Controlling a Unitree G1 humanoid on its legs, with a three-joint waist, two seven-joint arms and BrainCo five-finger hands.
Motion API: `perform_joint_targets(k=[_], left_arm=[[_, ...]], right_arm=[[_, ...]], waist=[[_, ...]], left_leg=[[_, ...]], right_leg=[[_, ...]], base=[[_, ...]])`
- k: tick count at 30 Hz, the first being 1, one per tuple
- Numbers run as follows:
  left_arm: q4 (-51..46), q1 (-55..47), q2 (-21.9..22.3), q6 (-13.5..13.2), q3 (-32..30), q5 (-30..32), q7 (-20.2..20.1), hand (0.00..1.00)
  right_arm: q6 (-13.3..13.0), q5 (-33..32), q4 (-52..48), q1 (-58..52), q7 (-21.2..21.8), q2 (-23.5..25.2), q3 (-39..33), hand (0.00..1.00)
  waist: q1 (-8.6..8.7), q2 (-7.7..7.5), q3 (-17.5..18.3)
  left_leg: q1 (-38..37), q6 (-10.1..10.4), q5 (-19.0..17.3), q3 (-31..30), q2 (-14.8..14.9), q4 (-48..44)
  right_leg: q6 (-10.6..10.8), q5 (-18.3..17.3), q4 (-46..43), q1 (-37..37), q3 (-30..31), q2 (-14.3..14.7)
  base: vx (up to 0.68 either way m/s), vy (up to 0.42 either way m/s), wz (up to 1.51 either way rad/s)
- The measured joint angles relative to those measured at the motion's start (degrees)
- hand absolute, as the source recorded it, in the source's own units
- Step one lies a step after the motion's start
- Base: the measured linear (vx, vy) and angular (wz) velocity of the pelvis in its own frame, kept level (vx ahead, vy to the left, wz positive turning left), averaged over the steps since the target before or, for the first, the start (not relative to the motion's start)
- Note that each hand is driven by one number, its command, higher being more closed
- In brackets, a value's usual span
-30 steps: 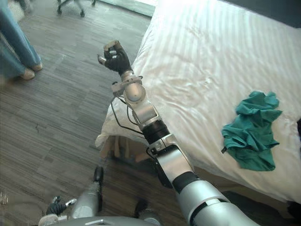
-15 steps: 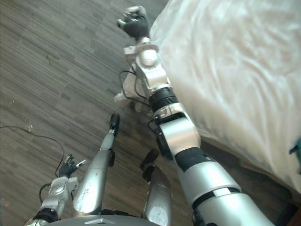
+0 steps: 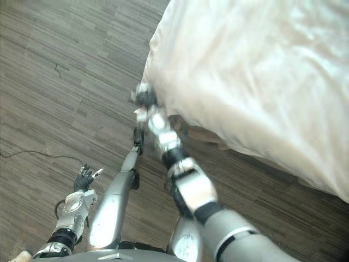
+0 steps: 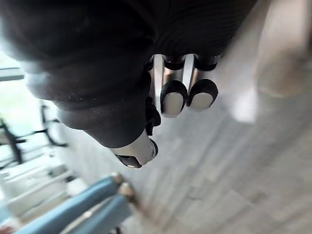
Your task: Tidy the bed and pick cloth on bed and put in laundry
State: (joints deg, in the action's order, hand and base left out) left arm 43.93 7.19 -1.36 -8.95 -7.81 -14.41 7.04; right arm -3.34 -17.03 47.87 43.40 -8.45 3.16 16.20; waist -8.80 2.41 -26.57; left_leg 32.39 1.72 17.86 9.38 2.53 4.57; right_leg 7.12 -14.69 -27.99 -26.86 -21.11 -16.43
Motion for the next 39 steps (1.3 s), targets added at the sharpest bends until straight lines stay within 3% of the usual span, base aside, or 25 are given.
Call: perform_joint_targets(k=[3,5,9,11,15,20,22,24,28,30,33,35,37,39], left_arm=[[1.46,-0.15,0.22,0.4,1.14,0.44,-0.1,0.0],[3.84,-0.64,-0.49,0.44,3.3,1.31,-0.32,0.0],[6.92,-1.24,-2.52,0.72,5.86,2.44,-0.4,0.0],[7.33,-2.17,-3.13,1.19,6.29,3.35,-0.25,0.0],[8.57,-3.37,-3.25,2.08,6.95,3.44,0.01,0.0],[8.53,-4.4,-4.16,2.18,6.9,3.39,-0.1,0.0],[8.49,-4.63,-4.13,2.22,6.95,3.38,-0.3,0.0],[8.18,-4.59,-4.08,2.13,7.12,3.31,-0.38,0.0],[6.53,-5.05,-3.62,1.78,8.0,1.92,-0.8,0.0],[6.53,-5.2,-3.36,1.67,7.92,1.02,-1.22,0.0],[6.12,-5.13,-1.9,1.66,7.27,1.03,-1.65,0.0],[6.19,-5.38,-0.61,2.19,4.2,1.02,-1.85,0.0],[6.2,-5.27,0.01,2.41,0.67,1.0,-2.22,0.0],[6.13,-4.39,0.1,2.65,-3.36,0.91,-2.28,0.0]], right_arm=[[1.59,1.2,-4.16,-11.25,3.05,1.71,8.73,1.0],[1.46,0.46,-10.48,-13.5,6.44,1.99,14.28,1.0],[-0.06,-4.47,-19.97,-13.67,9.59,1.92,14.57,1.0],[-0.69,-7.35,-26.91,-13.89,9.74,1.89,12.69,1.0],[-5.19,-13.77,-36.79,-13.05,9.42,2.22,3.25,1.0],[-9.3,-16.91,-33.7,-5.65,5.92,-0.2,-11.75,1.0],[-10.27,-17.59,-28.15,-1.26,3.52,-3.28,-17.06,1.0],[-11.05,-17.59,-21.23,4.12,0.2,-8.63,-22.05,1.0],[-12.83,-17.26,-14.24,5.73,-1.51,-14.87,-26.15,1.0],[-12.99,-16.87,-15.13,5.1,-1.5,-14.36,-26.07,1.0],[-14.11,-14.8,-20.56,-1.62,-0.25,-11.93,-27.3,1.0],[-14.33,-14.11,-24.76,-8.13,0.69,-9.15,-28.24,1.0],[-14.13,-14.04,-28.99,-15.99,2.01,-6.42,-29.31,1.0],[-12.68,-14.31,-31.35,-26.89,2.13,-2.34,-36.36,1.0]], waist=[[1.77,-0.81,0.2],[2.95,-2.26,1.33],[3.71,-4.04,4.68],[4.37,-4.85,5.94],[5.18,-4.99,8.86],[5.8,-4.69,8.79],[5.77,-3.48,8.08],[5.8,-0.45,6.37],[5.85,4.55,3.78],[6.0,4.78,3.71],[6.17,4.13,3.84],[6.37,2.54,4.57],[7.12,0.21,5.75],[8.88,-2.69,7.34]], left_leg=[[-4.47,0.83,-0.69,0.91,0.34,0.03],[-6.94,1.71,-1.46,1.42,1.34,0.06],[-9.0,2.39,-2.37,1.62,2.95,0.06],[-10.64,2.59,-2.8,2.13,3.15,0.06],[-11.49,2.28,-3.1,3.52,3.07,0.06],[-11.4,2.17,-2.98,4.36,3.09,0.05],[-11.18,1.93,-2.78,4.39,3.02,0.05],[-9.63,1.62,-2.06,4.34,3.01,0.05],[-7.47,1.28,-1.28,4.64,3.09,0.06],[-7.55,1.52,-1.54,5.01,3.16,0.06],[-8.24,1.34,-2.88,6.63,3.19,0.04],[-9.31,0.59,-3.84,8.75,3.05,0.03],[-10.72,0.27,-4.98,11.5,3.02,0.02],[-13.13,0.19,-6.49,14.89,3.16,0.02]], right_leg=[[0.08,0.01,1.51,4.4,0.29,0.45],[0.17,0.11,2.89,6.33,1.36,1.62],[-0.16,1.12,5.56,8.92,1.73,3.59],[-0.05,1.87,7.43,10.84,2.23,4.06],[0.25,3.38,9.97,11.7,3.82,4.41],[0.25,3.79,9.51,10.64,5.14,4.43],[0.23,3.79,8.84,9.84,5.47,4.3],[0.21,3.97,7.67,7.91,6.01,4.29],[0.31,4.81,6.95,5.02,6.71,4.28],[0.38,5.07,7.13,4.62,7.63,4.36],[0.52,5.09,7.51,4.6,8.29,4.24],[0.76,5.19,8.02,4.83,9.6,3.89],[0.99,5.32,8.91,5.27,11.15,3.74],[1.1,5.41,10.57,7.02,12.67,3.74]], base=[[0.08,-0.063,-0.19],[-0.01,-0.094,-0.38],[0.0,-0.07,-0.19],[0.03,-0.04,-0.18],[0.03,-0.021,-0.18],[-0.01,-0.017,-0.11],[-0.03,-0.004,-0.01],[-0.07,-0.003,-0.02],[-0.05,-0.002,-0.06],[-0.01,-0.016,-0.19],[0.03,-0.025,-0.14],[0.07,-0.015,-0.36],[0.11,-0.011,-0.43],[0.15,-0.019,-0.41]])
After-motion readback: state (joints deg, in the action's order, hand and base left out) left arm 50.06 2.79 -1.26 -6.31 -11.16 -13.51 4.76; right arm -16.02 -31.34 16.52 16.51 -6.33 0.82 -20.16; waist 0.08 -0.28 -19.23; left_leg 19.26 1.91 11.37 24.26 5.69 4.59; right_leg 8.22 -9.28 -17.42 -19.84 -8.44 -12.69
